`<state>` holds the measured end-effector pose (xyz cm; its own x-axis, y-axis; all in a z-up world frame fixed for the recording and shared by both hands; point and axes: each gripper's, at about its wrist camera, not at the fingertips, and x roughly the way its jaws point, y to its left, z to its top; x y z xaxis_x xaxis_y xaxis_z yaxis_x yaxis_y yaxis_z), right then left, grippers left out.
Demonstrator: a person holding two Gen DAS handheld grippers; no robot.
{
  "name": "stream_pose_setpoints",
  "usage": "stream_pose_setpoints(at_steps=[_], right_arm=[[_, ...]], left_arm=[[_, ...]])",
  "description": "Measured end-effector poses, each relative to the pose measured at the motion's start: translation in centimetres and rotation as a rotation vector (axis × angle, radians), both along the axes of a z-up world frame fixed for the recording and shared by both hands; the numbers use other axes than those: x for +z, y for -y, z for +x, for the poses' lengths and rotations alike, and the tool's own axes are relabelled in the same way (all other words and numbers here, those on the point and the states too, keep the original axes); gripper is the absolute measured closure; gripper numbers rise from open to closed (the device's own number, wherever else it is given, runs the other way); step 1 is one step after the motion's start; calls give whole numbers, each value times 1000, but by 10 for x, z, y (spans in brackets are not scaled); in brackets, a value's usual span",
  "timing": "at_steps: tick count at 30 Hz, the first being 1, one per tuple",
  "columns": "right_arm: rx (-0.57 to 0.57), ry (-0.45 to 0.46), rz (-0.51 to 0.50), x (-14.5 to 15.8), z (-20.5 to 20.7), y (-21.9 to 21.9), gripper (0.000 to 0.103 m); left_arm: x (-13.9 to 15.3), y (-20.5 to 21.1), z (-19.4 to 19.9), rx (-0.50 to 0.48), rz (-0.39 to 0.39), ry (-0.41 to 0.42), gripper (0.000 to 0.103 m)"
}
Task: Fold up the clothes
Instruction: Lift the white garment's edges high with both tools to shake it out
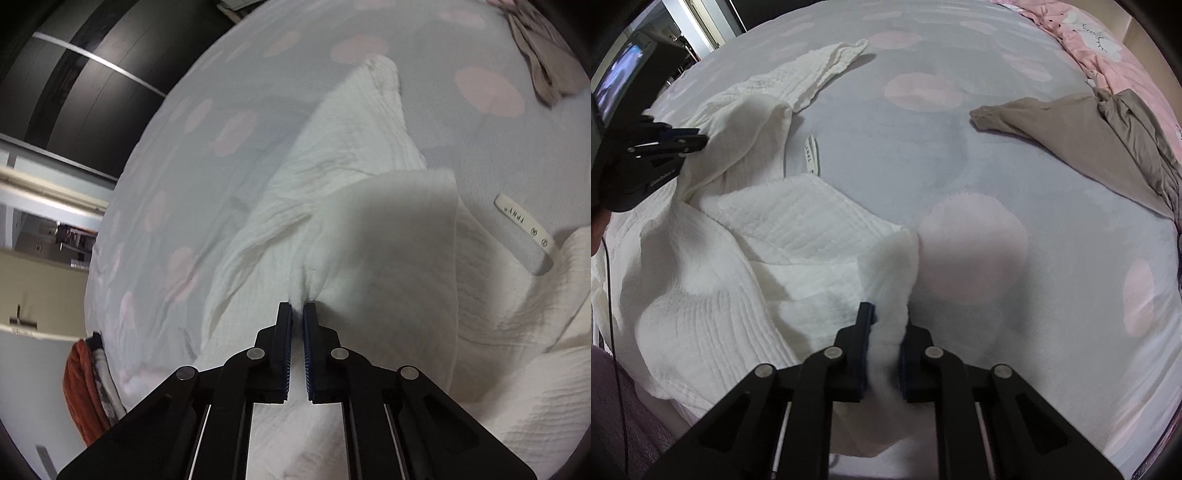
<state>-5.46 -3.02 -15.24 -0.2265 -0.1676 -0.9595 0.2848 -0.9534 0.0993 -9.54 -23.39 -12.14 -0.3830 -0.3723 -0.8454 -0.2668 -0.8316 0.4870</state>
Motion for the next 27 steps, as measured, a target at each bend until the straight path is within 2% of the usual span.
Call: stream_pose_setpoints(at_steps=[5, 11, 16, 18, 22, 25, 27], right_arm=[[-21, -91, 26, 28, 9, -3, 95], [-9, -224, 67, 84, 16, 2, 96], [24, -406, 128, 167, 13, 18, 96], [34, -492, 150, 209, 17, 22, 96], [49, -673, 206, 292, 22, 40, 96], [40, -807, 236, 353, 31, 51, 96], [22, -885, 244, 388, 41, 54, 96]], left_arm=[[44, 15, 16, 63, 34, -81, 97], [106, 38, 44, 142, 66, -201, 98], [172, 65, 72, 212, 121, -334, 98], [202, 70, 84, 236, 137, -397, 98], [279, 79, 116, 265, 169, -573, 98], [337, 83, 148, 278, 232, -705, 98], [365, 85, 168, 267, 259, -765, 98]])
